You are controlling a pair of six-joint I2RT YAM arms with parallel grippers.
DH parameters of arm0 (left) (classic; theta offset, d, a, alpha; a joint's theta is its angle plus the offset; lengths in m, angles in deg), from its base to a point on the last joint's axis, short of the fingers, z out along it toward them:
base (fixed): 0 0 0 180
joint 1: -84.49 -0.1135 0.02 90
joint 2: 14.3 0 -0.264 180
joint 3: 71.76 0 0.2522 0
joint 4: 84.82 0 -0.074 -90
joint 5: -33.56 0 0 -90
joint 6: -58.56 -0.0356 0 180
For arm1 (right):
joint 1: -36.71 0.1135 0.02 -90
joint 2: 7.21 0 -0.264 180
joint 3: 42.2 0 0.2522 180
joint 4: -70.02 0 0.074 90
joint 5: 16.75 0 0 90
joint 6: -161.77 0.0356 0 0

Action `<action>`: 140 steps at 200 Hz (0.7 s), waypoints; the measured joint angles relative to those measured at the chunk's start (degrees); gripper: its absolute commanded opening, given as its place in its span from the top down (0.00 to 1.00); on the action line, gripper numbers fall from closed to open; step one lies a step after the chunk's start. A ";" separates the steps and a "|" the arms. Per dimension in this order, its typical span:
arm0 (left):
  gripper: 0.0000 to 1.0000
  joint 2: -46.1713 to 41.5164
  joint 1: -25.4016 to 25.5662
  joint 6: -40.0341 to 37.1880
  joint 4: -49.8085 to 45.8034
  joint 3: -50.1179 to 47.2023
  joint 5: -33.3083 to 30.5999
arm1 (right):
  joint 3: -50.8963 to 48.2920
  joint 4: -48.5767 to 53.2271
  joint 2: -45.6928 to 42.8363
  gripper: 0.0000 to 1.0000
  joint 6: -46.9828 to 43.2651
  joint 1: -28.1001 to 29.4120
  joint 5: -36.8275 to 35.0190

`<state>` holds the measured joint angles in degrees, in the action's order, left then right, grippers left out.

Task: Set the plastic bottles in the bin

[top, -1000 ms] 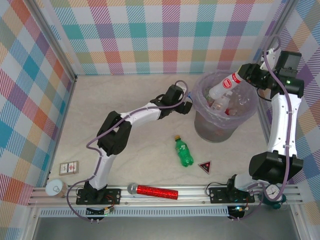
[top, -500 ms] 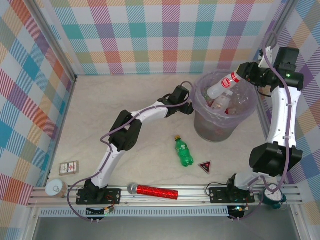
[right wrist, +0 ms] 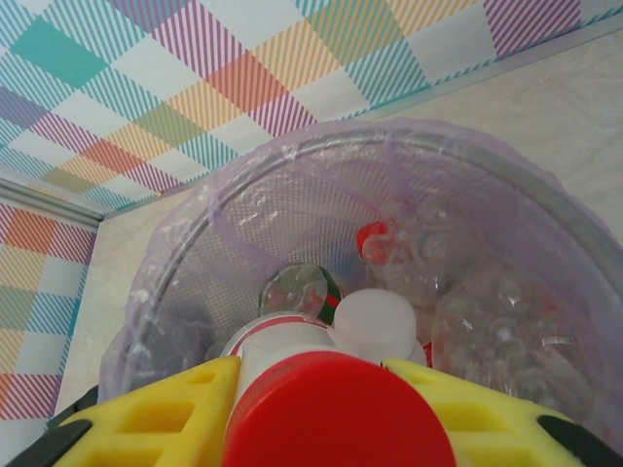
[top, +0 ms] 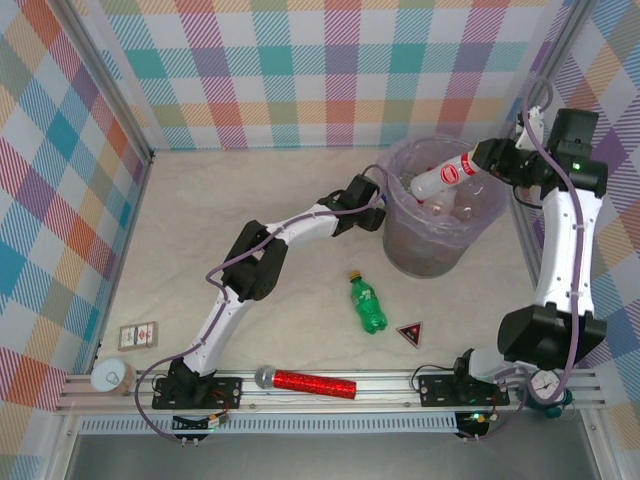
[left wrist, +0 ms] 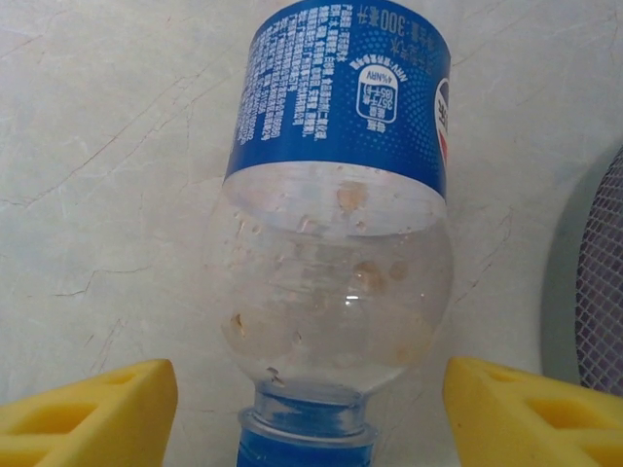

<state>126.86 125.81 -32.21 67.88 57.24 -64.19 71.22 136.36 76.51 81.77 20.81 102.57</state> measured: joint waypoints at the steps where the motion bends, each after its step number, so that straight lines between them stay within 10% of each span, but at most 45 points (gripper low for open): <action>1: 0.34 0.00 0.00 -0.07 0.00 0.00 0.00 | -0.07 0.02 -0.11 0.61 0.00 -0.04 -0.04; 140: 0.62 -3.45 -0.04 0.13 7.30 -11.37 -2.40 | 9.60 4.31 -0.96 0.62 -2.64 -0.94 -1.46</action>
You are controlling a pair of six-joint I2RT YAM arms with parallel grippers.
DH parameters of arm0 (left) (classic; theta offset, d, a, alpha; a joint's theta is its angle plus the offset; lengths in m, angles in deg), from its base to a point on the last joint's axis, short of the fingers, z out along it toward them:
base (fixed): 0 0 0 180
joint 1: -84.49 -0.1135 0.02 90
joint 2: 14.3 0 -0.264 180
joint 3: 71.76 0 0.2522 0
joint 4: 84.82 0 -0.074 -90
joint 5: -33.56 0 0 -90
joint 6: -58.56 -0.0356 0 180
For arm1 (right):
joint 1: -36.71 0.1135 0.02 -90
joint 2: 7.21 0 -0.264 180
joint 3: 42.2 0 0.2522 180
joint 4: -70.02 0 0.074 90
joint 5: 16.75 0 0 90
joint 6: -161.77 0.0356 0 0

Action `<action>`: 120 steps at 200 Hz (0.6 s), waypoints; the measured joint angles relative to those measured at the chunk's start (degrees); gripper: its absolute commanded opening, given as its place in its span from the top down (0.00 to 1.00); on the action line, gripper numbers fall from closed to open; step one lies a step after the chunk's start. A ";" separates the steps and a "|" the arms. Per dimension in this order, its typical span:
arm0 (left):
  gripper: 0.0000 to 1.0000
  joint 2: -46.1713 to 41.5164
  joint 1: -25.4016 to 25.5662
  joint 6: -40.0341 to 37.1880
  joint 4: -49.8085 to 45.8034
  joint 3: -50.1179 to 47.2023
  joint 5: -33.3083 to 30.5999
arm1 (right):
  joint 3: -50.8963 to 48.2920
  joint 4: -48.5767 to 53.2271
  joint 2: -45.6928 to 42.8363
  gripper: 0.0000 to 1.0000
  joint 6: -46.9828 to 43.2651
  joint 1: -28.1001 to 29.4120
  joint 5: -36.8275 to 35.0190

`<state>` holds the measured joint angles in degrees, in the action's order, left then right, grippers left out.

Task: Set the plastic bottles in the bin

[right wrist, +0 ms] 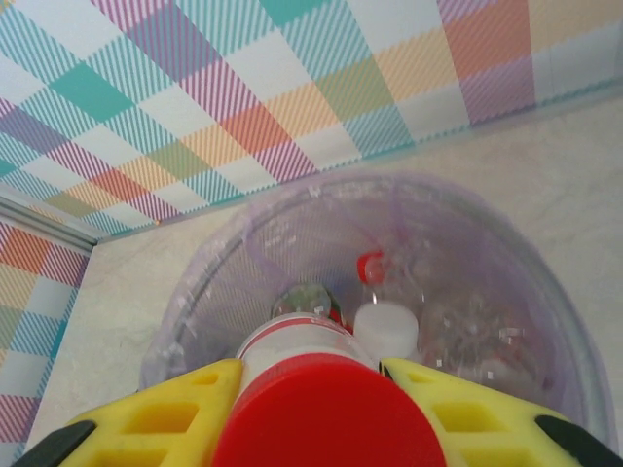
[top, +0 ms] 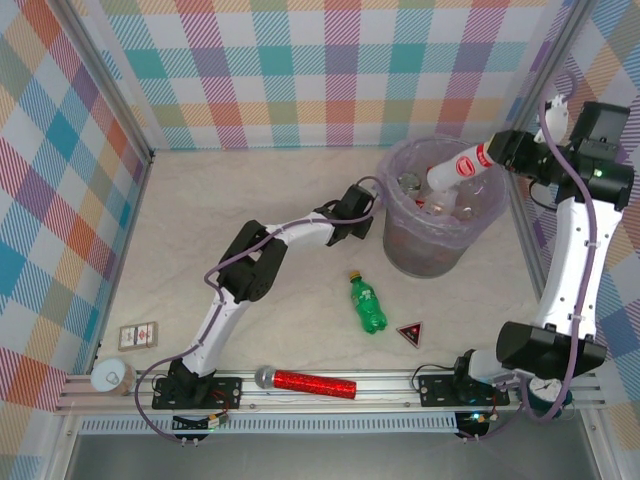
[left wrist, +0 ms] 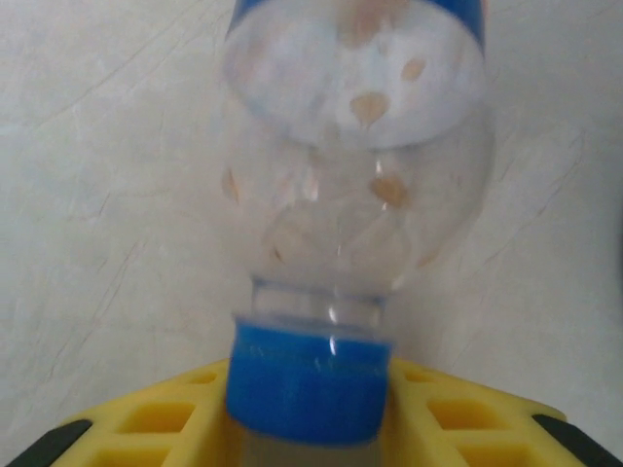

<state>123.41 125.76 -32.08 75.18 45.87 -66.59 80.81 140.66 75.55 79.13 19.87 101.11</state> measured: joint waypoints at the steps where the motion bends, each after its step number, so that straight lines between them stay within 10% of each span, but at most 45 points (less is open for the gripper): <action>1: 0.62 -0.13 -0.02 -0.04 0.31 -0.35 0.02 | 0.20 0.00 0.11 0.62 -0.04 0.07 -0.02; 80: 0.61 -9.79 -0.07 0.61 5.01 -14.38 -0.85 | 15.52 7.43 15.56 0.62 -6.88 11.78 -6.93; 120: 0.24 -10.97 -0.09 1.05 7.30 -14.99 -0.20 | 23.41 14.82 20.39 0.62 -10.08 13.42 -8.20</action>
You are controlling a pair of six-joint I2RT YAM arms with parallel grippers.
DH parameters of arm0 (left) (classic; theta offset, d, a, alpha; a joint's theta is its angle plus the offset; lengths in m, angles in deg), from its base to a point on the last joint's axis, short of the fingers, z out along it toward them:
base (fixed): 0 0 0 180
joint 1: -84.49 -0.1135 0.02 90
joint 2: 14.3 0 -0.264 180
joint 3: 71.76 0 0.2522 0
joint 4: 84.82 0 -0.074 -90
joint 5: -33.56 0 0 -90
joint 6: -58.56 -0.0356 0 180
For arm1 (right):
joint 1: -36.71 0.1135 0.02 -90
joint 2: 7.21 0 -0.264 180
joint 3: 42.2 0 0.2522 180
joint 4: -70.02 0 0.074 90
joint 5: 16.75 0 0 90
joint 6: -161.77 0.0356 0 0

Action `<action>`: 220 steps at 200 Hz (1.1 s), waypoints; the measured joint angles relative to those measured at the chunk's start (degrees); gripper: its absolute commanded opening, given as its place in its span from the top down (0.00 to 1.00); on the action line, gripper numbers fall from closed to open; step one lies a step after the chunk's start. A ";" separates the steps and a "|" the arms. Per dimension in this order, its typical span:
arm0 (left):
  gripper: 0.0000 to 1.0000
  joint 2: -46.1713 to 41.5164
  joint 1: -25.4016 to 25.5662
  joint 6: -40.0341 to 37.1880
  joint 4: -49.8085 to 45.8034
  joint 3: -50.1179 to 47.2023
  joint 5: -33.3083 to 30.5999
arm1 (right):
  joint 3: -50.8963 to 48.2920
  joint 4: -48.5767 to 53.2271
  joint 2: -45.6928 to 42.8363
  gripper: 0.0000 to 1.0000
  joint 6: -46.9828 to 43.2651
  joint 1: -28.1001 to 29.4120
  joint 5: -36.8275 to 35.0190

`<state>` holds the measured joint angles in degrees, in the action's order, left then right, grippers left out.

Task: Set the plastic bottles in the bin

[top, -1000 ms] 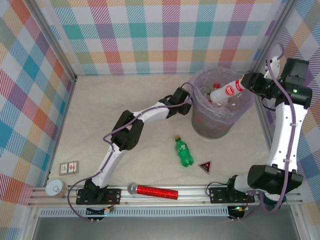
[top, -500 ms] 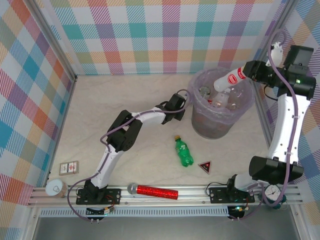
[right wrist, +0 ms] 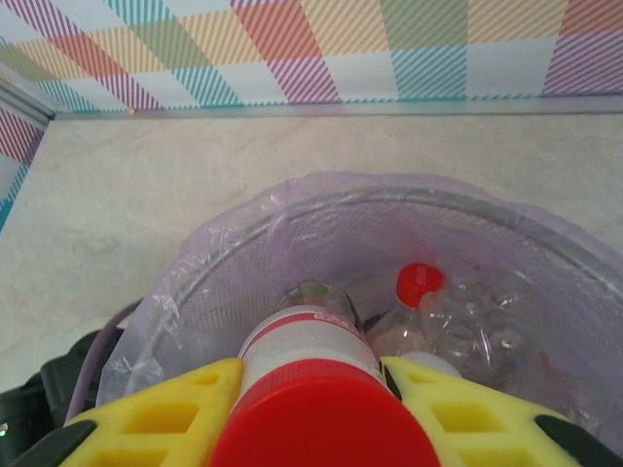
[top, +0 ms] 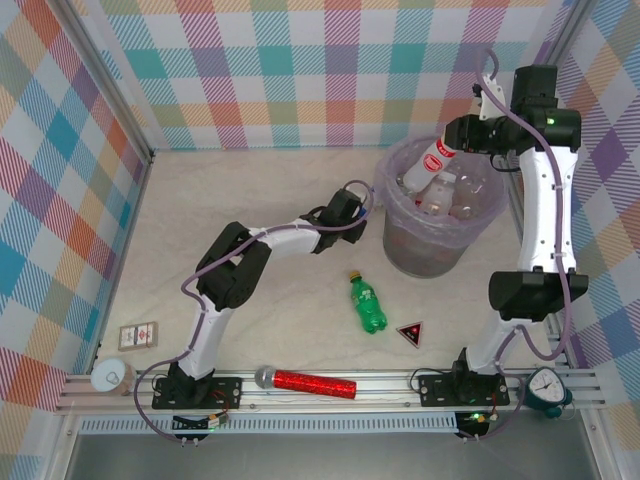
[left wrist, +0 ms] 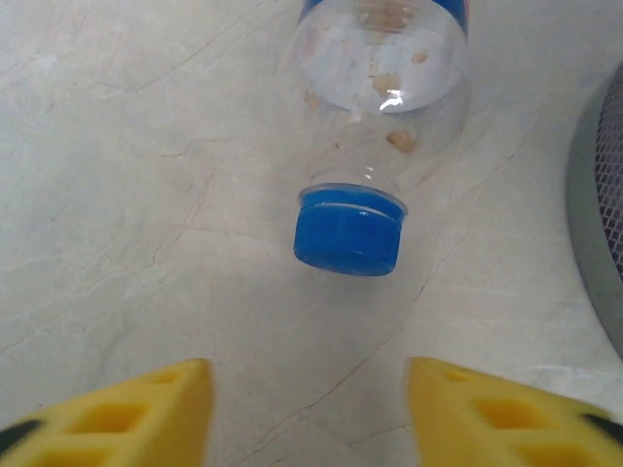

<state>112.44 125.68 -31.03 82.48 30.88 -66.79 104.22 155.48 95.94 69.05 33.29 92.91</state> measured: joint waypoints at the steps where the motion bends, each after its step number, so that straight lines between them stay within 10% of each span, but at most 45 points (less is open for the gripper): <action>1: 0.22 0.00 0.00 0.20 0.02 0.00 0.00 | 0.15 0.15 0.07 0.62 -0.04 0.00 -0.02; 33: 0.01 0.66 -0.07 0.02 0.31 3.06 0.44 | 2.80 4.46 2.19 0.62 -2.54 -0.13 0.26; 143: 0.02 18.10 -2.03 0.66 -3.98 28.22 1.42 | -2.60 6.45 -1.38 0.61 -2.82 -0.35 -0.17; 220: 0.39 23.85 -4.17 5.99 -17.40 42.03 7.34 | -8.41 6.97 -6.60 0.61 0.85 -4.87 -1.03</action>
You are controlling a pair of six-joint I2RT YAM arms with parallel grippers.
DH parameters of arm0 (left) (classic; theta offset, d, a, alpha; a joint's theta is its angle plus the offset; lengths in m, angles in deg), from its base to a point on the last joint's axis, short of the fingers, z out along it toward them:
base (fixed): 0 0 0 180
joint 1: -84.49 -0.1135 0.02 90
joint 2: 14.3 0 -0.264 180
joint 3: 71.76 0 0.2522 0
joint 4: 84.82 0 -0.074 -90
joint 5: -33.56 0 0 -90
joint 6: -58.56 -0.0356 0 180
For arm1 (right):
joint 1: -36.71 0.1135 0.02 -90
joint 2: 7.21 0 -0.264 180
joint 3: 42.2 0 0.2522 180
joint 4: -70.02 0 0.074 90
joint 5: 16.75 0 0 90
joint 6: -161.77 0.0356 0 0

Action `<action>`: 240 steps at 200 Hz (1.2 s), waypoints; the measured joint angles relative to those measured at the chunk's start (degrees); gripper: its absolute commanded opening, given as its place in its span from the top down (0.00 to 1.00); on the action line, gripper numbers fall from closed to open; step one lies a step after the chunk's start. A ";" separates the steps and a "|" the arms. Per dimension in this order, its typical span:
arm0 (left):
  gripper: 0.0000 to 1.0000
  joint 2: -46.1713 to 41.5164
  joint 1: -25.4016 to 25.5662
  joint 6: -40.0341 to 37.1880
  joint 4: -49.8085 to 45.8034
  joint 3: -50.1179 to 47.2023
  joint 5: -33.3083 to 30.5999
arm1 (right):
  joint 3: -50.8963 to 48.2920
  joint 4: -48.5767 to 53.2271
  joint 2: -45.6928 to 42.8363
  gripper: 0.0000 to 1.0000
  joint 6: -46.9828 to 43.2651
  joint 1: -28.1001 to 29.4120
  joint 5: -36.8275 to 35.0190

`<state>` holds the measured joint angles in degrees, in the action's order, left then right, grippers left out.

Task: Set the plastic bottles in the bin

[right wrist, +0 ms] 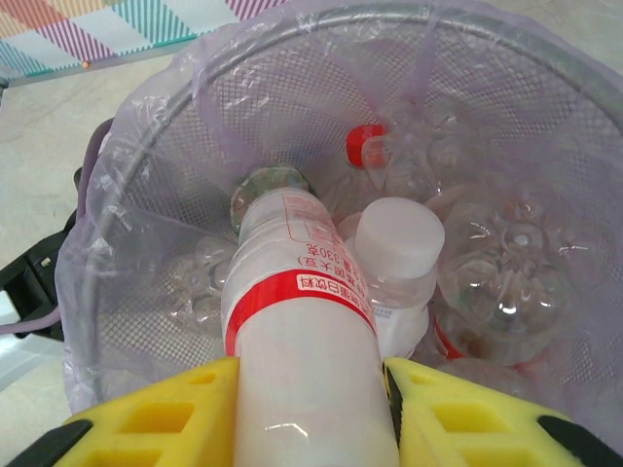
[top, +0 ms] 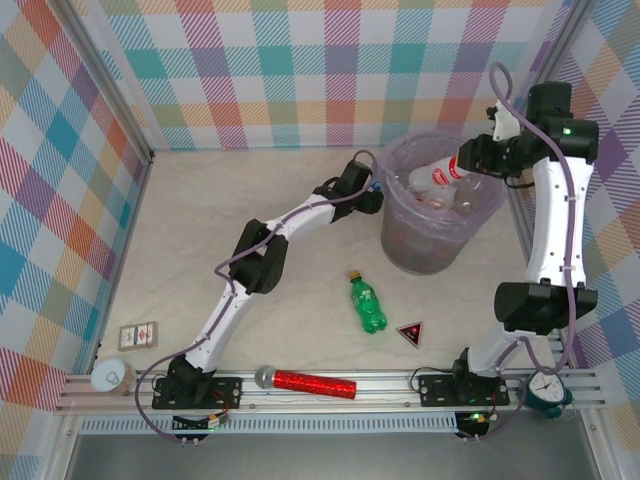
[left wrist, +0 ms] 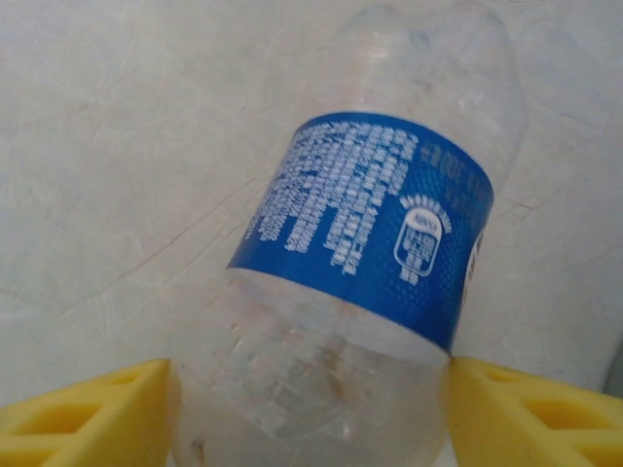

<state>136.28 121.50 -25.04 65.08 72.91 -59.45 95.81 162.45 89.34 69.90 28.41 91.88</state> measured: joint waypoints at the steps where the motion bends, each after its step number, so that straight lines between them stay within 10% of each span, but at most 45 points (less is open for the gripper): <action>1: 0.39 0.00 -0.07 0.35 0.00 0.00 0.09 | -0.07 0.00 -0.07 0.61 0.00 -0.07 0.02; 79: 0.56 -2.14 -0.85 3.13 2.32 -4.44 1.95 | -2.12 -0.11 -2.67 0.60 0.61 -1.97 -0.07; 194: 0.63 -27.12 -0.79 7.82 12.24 -44.78 4.52 | 2.27 2.08 -1.09 0.57 0.55 -2.36 2.05; 240: 0.63 -32.41 -0.15 8.85 12.46 -51.04 4.37 | 3.06 2.27 3.78 0.19 -0.72 -1.42 2.75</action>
<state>103.87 121.35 -16.19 77.54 21.87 -55.08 98.87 164.73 93.12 69.18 26.99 94.64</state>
